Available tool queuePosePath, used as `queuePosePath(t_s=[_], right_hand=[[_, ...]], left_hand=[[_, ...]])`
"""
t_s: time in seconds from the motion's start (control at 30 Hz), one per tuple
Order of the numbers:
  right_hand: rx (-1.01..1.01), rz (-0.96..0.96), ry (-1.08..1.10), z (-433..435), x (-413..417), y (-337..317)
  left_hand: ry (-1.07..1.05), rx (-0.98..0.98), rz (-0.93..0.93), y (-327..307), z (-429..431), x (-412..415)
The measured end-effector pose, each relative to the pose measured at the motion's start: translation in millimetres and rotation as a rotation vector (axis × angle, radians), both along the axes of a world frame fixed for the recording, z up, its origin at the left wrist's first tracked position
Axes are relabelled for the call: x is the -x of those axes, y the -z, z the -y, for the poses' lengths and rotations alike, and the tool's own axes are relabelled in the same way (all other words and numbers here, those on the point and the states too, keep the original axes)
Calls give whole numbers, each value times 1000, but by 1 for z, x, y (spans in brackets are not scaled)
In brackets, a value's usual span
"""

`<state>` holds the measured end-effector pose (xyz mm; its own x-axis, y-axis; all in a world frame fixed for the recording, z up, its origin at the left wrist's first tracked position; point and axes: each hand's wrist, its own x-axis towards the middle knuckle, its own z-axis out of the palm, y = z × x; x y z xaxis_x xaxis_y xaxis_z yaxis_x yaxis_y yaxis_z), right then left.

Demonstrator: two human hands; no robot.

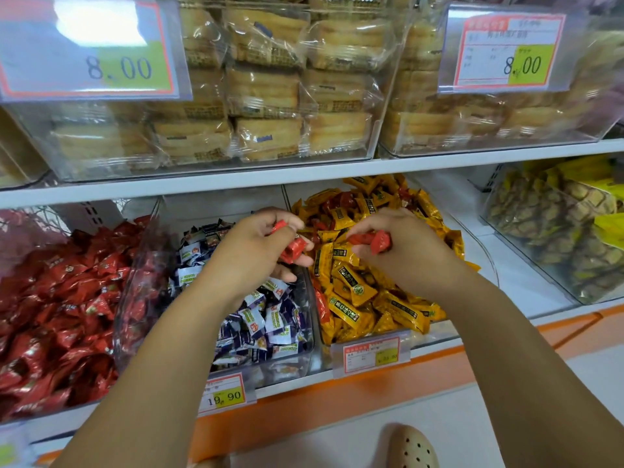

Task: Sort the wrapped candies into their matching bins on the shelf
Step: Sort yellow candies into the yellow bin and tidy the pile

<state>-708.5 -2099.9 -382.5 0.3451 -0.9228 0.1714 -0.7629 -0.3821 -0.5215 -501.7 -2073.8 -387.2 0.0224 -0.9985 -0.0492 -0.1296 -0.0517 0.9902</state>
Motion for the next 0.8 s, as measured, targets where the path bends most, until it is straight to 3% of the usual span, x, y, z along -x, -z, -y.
queuePosePath(t_s=[0.1, 0.23, 0.37, 0.5, 0.8], right_hand=[[-202, 116, -126, -9, -13, -6], [-466, -60, -217, -12, -28, 0], [-697, -85, -252, -14, -37, 4], [-676, -53, -257, -12, -45, 18], [-634, 438, -96, -15, -35, 19]], left_hand=[[-14, -9, -5, 2, -1, -8], [-26, -18, 18, 3, -4, -16], [-17, -28, 52, 5, -9, -21], [-23, -30, 67, 6, -11, -25], [-23, -41, 77, 4, -12, -29]])
